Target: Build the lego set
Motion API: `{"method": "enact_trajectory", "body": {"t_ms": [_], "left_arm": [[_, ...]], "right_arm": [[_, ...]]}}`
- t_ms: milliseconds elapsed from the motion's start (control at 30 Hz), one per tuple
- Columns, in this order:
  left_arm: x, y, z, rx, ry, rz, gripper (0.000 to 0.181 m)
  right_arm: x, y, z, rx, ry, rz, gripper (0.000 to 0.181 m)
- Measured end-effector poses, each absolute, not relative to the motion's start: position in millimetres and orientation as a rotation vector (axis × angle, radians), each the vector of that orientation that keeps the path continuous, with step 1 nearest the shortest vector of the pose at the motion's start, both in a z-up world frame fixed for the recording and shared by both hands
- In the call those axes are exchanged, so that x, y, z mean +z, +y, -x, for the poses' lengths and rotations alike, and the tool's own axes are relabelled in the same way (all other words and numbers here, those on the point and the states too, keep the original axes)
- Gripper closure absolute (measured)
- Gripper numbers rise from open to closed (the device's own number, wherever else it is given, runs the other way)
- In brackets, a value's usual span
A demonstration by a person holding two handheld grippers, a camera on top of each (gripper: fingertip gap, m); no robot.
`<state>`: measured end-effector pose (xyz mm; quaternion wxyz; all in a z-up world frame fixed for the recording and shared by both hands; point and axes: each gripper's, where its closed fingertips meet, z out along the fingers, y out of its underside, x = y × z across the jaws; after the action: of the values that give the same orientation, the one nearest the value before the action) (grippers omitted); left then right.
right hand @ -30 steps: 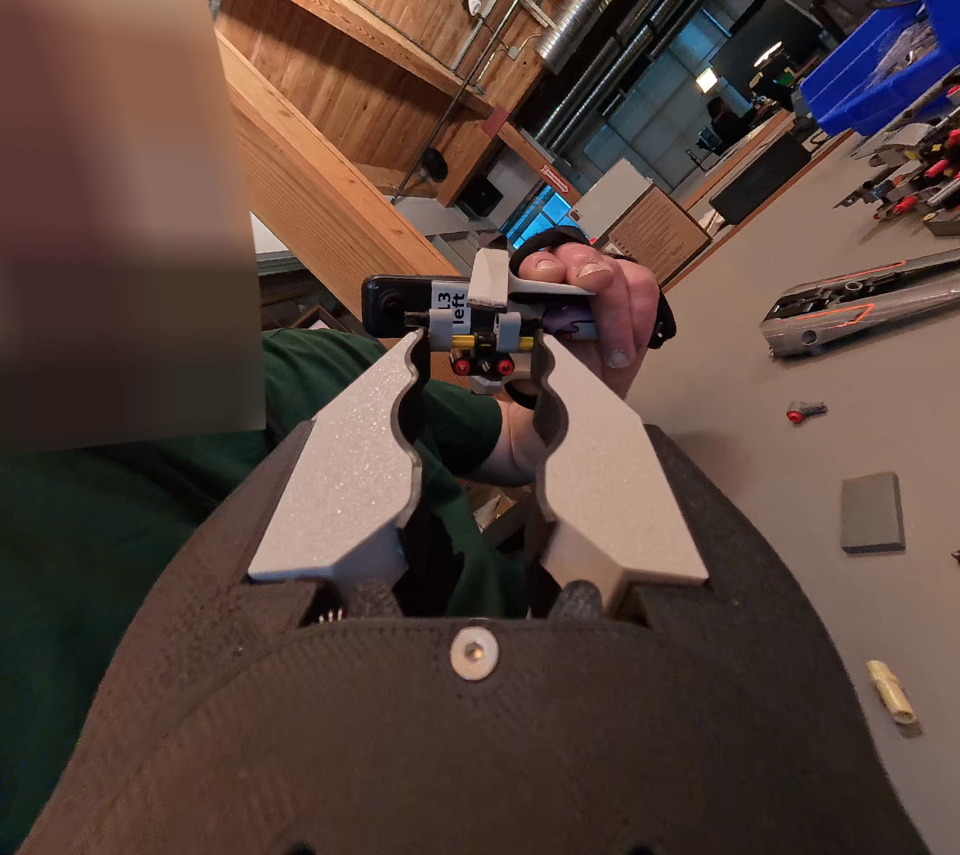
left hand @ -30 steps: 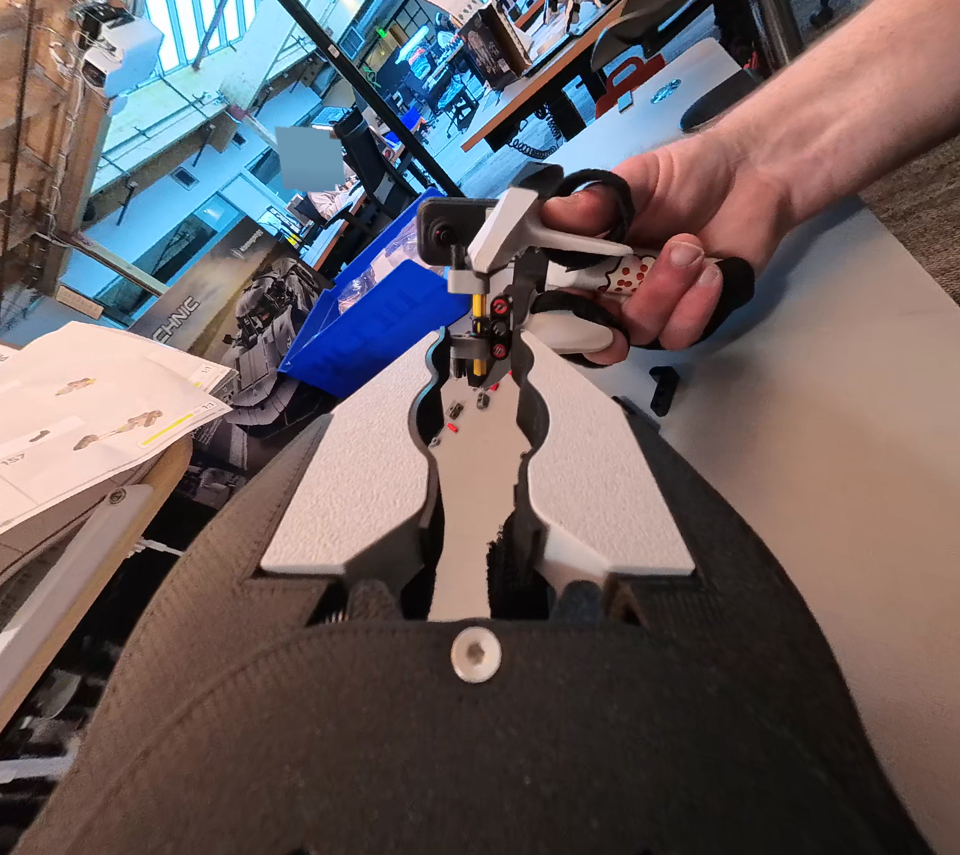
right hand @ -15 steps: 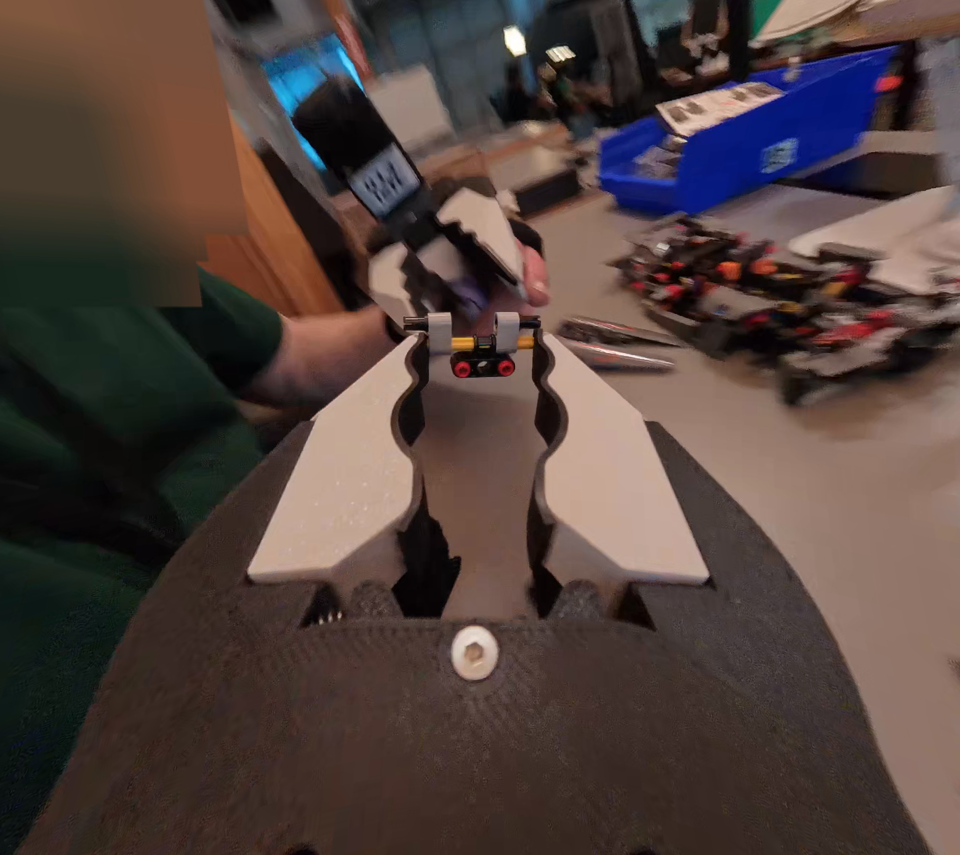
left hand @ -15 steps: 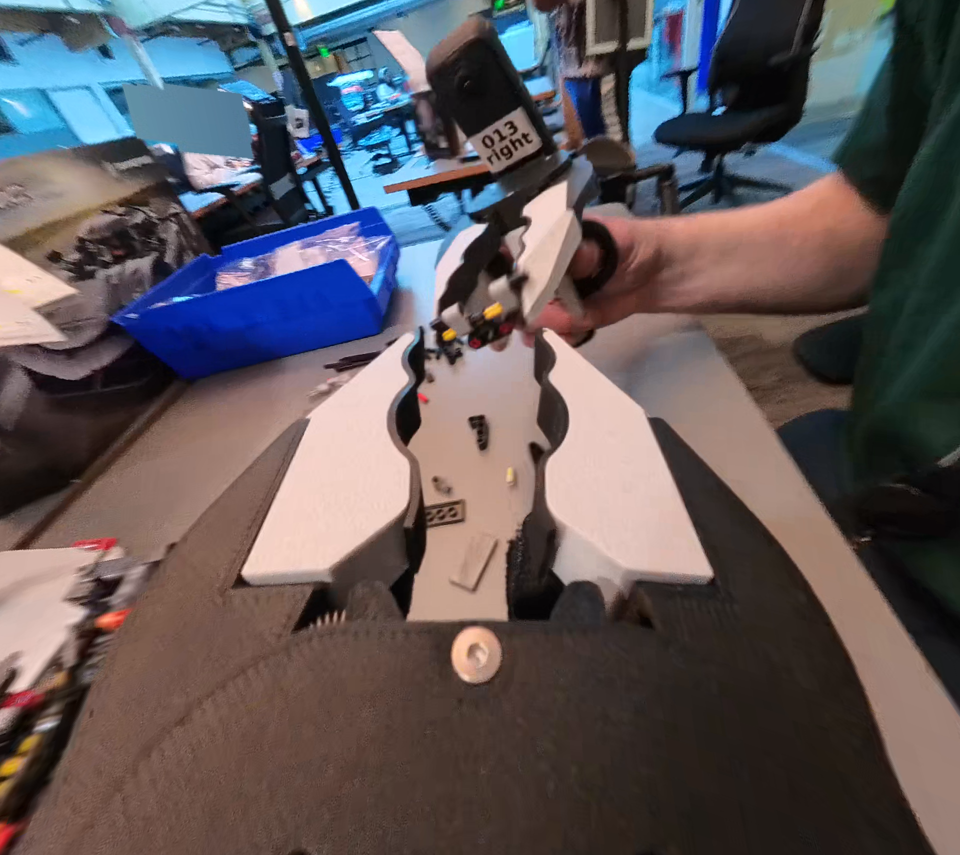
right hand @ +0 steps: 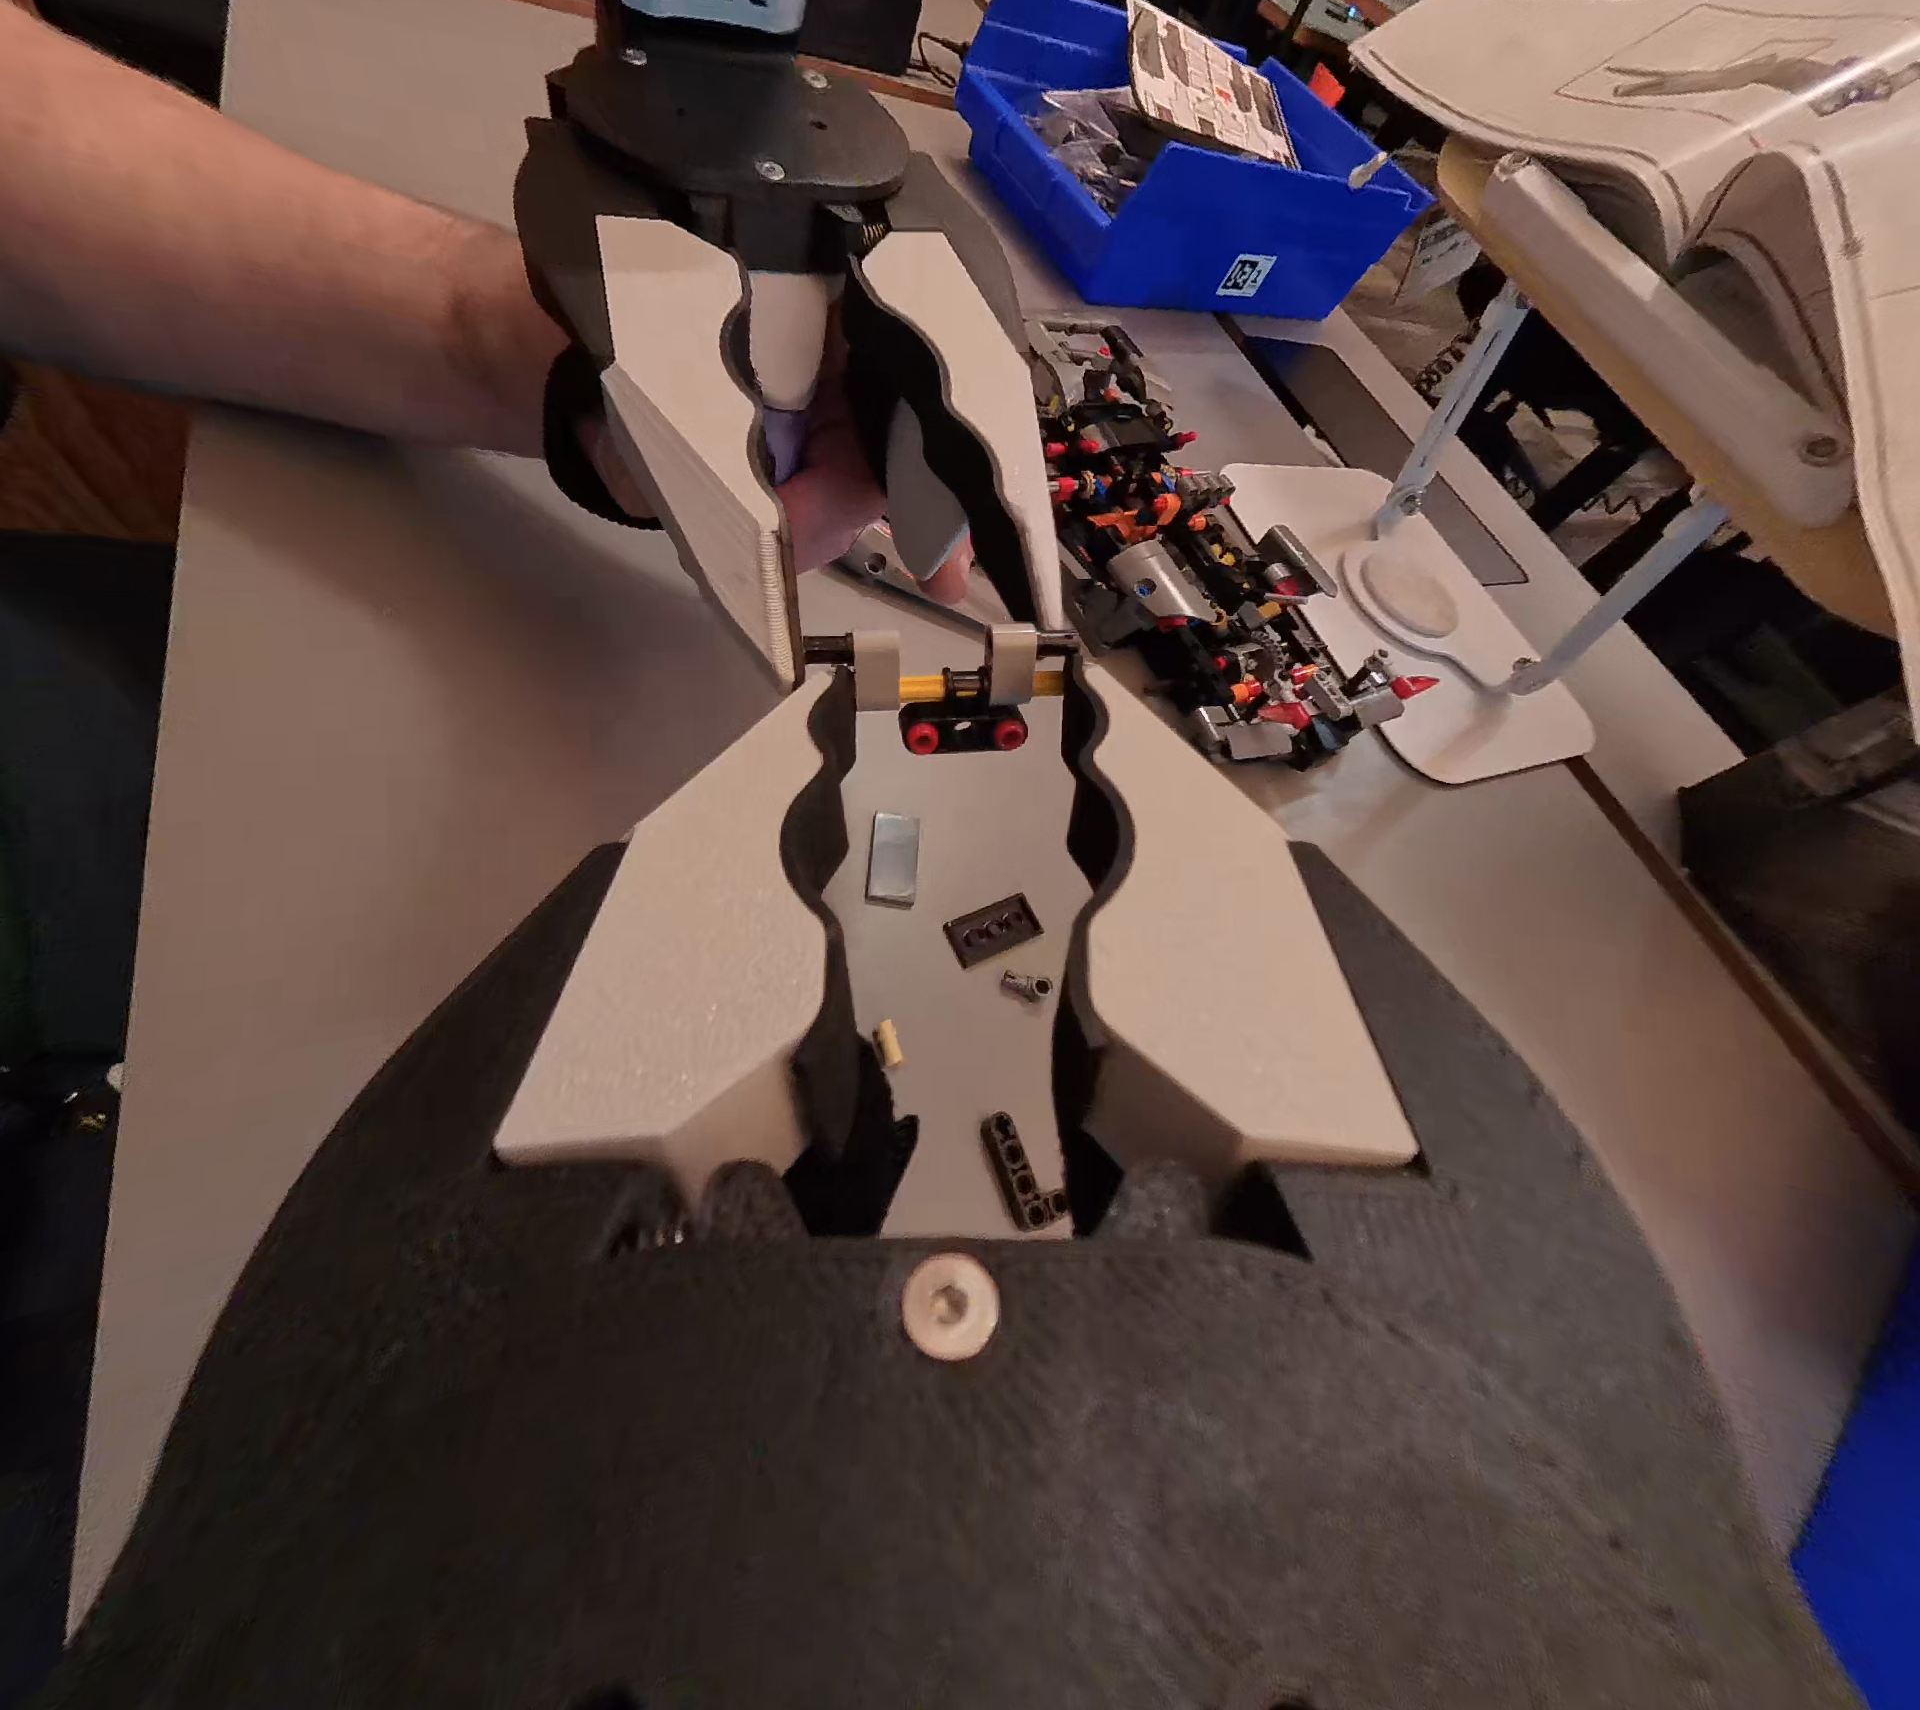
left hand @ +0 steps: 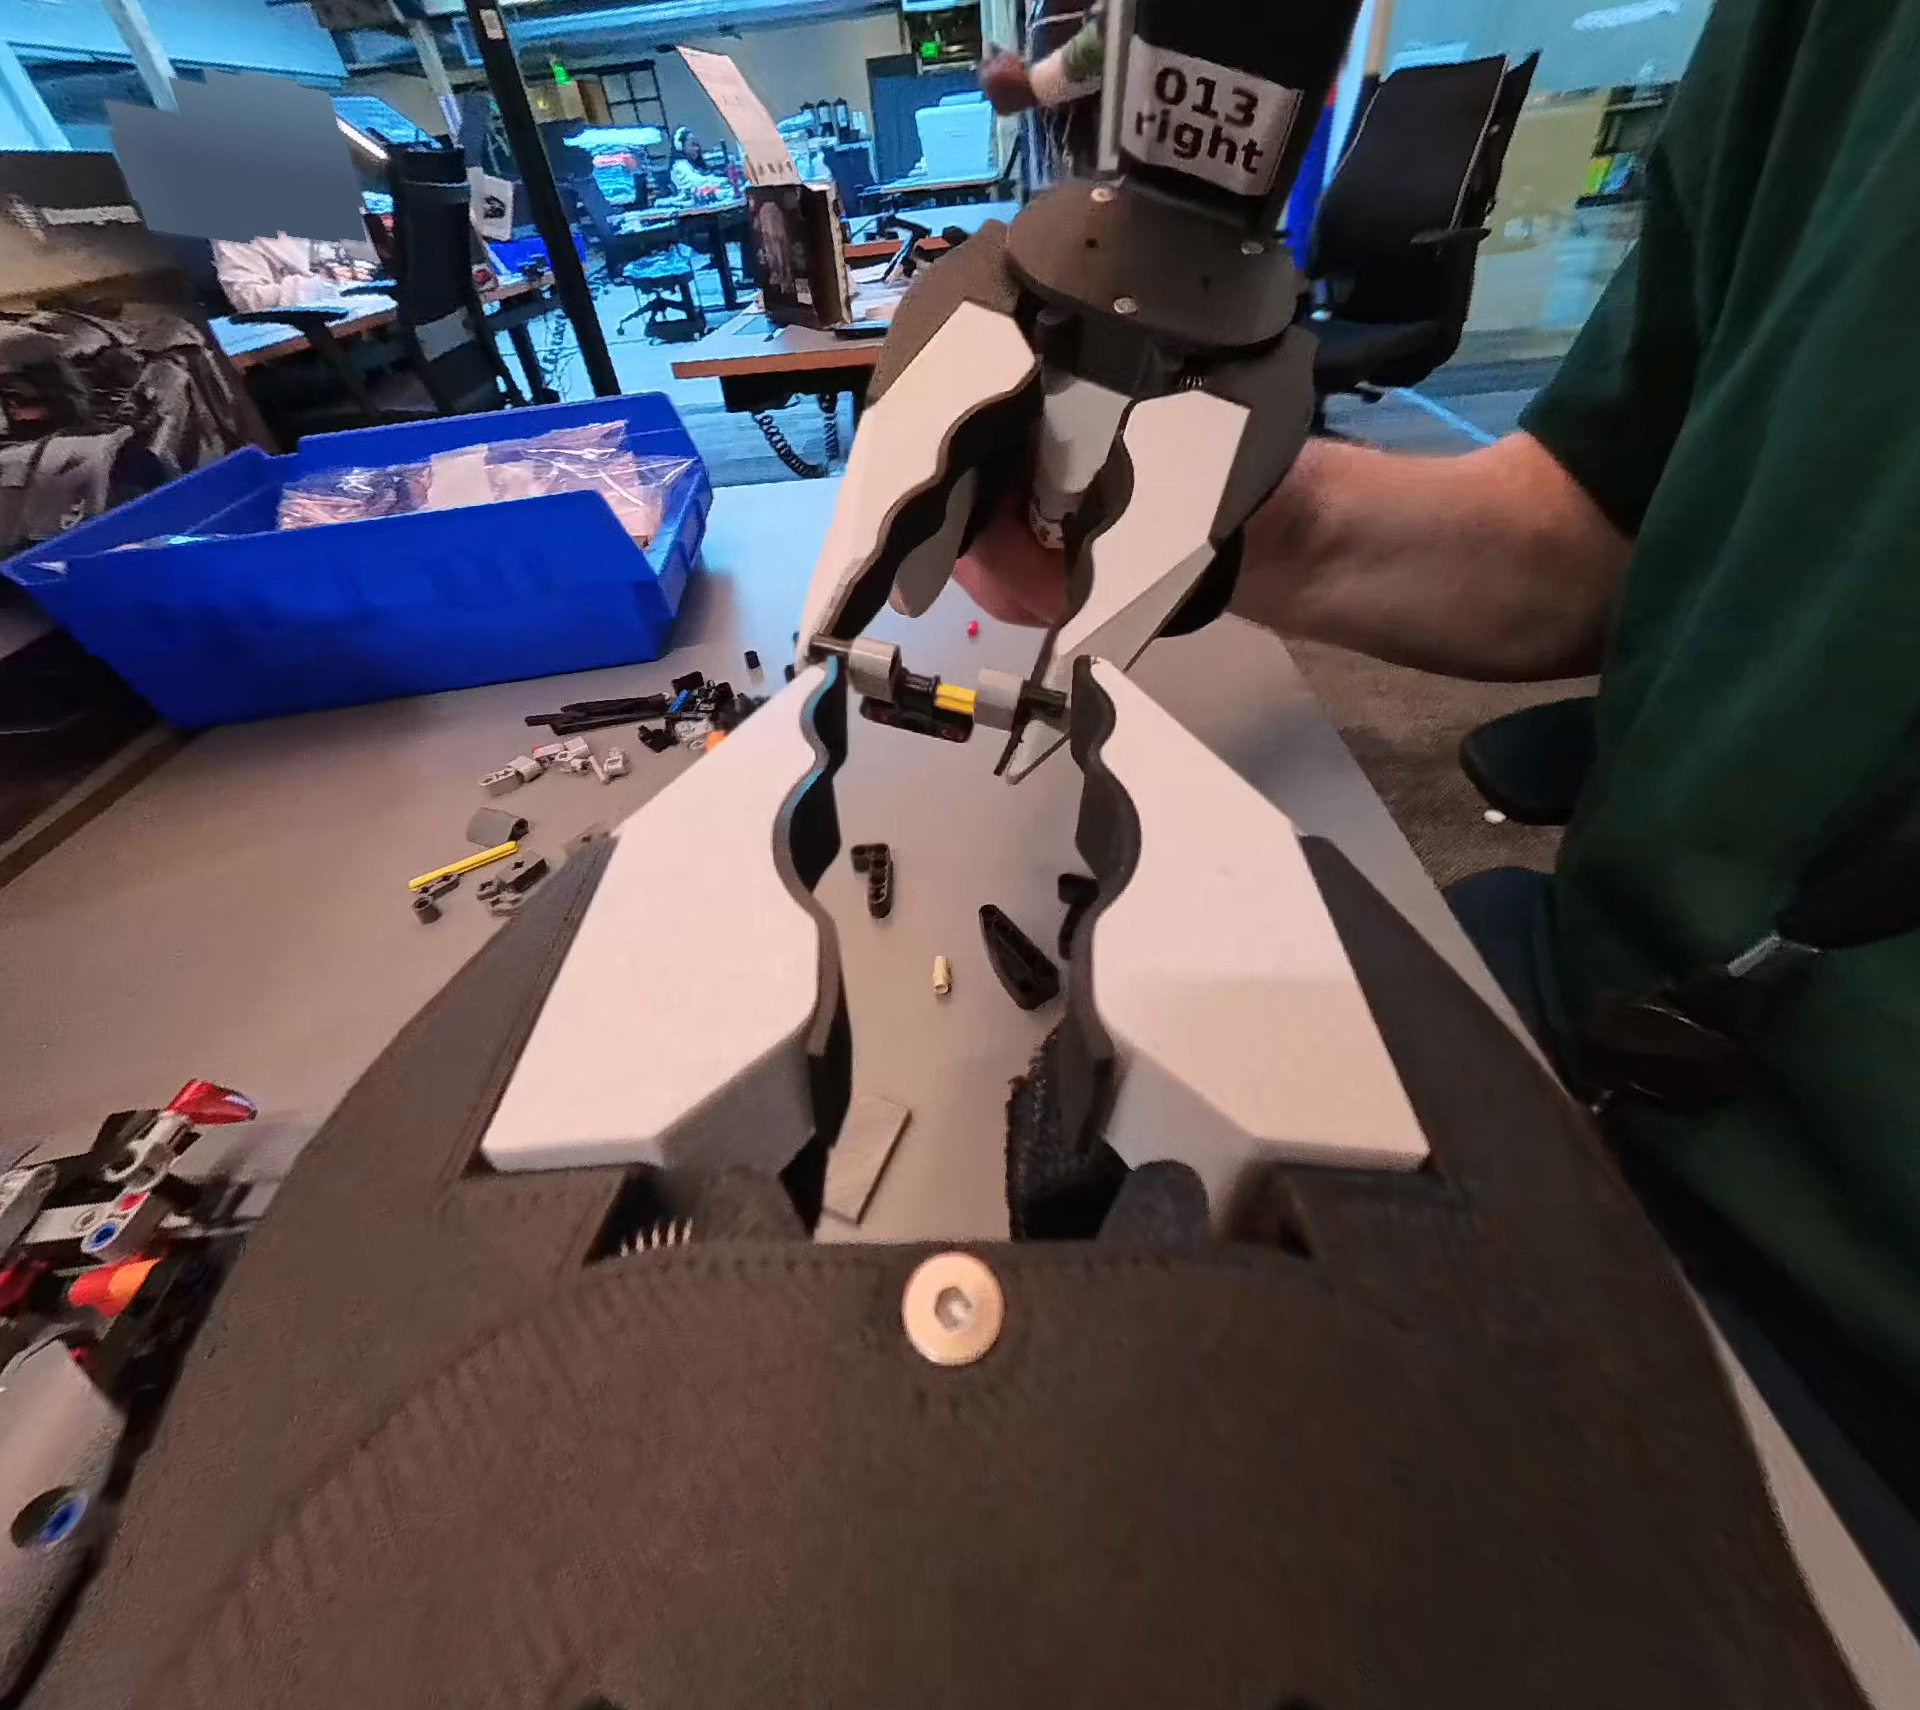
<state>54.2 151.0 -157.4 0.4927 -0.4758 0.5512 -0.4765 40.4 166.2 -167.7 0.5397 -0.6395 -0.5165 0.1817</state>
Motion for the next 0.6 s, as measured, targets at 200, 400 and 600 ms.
{"method": "enact_trajectory", "body": {"t_ms": [200,400,600], "left_arm": [[-159.1,150.7,-53.5,-1.18,1.343,1.143,0.141],[-162.2,149.5,-54.2,-1.196,1.357,1.143,0.141],[-162.6,149.0,-54.3,-1.208,1.362,1.141,0.142]], "right_arm": [[-168.2,165.5,-39.1,0.363,-1.275,1.507,0.143],[-171.2,164.1,-39.7,0.326,-1.309,1.511,0.143],[-171.8,163.7,-39.6,0.324,-1.319,1.506,0.143]]}}
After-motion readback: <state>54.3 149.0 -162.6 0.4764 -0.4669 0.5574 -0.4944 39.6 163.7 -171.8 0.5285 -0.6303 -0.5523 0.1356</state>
